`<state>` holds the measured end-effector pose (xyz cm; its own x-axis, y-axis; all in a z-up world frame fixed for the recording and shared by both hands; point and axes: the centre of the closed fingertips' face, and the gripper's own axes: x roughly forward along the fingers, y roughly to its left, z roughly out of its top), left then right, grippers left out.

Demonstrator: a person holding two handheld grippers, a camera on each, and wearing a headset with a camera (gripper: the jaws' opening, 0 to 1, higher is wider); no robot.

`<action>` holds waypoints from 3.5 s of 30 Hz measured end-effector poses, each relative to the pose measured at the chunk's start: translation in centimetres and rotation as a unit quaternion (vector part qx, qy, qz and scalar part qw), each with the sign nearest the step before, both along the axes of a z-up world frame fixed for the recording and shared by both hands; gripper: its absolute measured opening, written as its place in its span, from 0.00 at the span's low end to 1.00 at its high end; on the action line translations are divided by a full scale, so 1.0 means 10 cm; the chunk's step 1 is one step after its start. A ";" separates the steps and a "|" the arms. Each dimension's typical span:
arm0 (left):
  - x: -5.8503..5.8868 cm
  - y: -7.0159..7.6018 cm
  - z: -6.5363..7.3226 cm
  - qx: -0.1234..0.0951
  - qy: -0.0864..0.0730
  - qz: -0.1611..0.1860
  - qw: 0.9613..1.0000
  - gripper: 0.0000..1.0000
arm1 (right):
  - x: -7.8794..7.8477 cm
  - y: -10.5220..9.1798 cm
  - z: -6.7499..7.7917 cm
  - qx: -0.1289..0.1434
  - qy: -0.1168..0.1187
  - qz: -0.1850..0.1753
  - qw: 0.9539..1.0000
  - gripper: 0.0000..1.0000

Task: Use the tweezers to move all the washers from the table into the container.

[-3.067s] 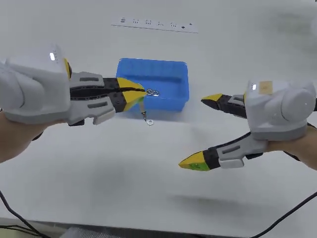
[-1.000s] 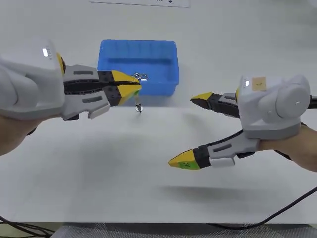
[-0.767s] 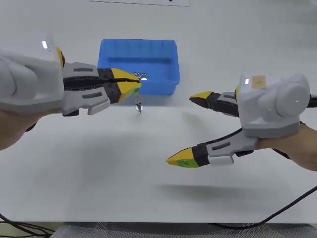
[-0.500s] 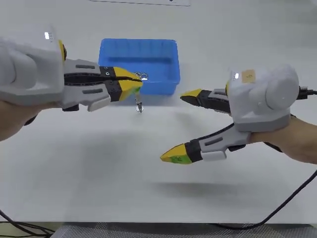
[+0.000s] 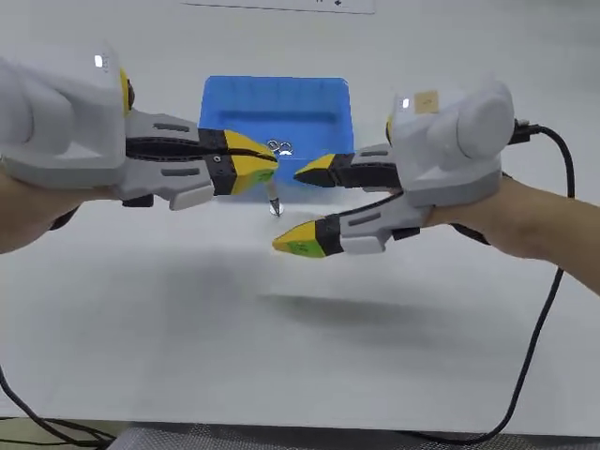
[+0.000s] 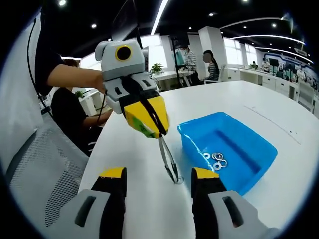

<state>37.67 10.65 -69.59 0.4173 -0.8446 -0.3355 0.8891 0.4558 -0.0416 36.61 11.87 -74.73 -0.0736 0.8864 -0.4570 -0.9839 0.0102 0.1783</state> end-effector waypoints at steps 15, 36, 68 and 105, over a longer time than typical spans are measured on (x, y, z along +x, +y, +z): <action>0.00 -0.04 -0.04 0.008 0.007 -0.007 1.000 0.05 | 0.02 0.17 -0.15 -0.027 -0.035 0.077 0.996 0.21; -0.01 -0.14 -0.05 0.000 0.028 0.004 1.000 0.07 | 0.02 0.15 -0.26 -0.052 -0.103 0.109 0.987 0.10; -0.33 0.33 0.30 -0.046 0.007 0.094 0.995 0.69 | -0.05 0.09 0.36 -0.017 -0.124 0.075 0.989 0.09; -0.47 0.53 -0.06 -0.001 0.048 0.156 0.987 0.99 | 0.90 0.31 0.08 -0.019 -0.099 -0.006 0.995 0.10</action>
<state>32.93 16.00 -70.17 0.6231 -0.6812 -0.3842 0.6981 0.7059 -0.1194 45.66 14.99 -73.97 0.0308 0.8683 -0.4952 -0.9995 0.0245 -0.0191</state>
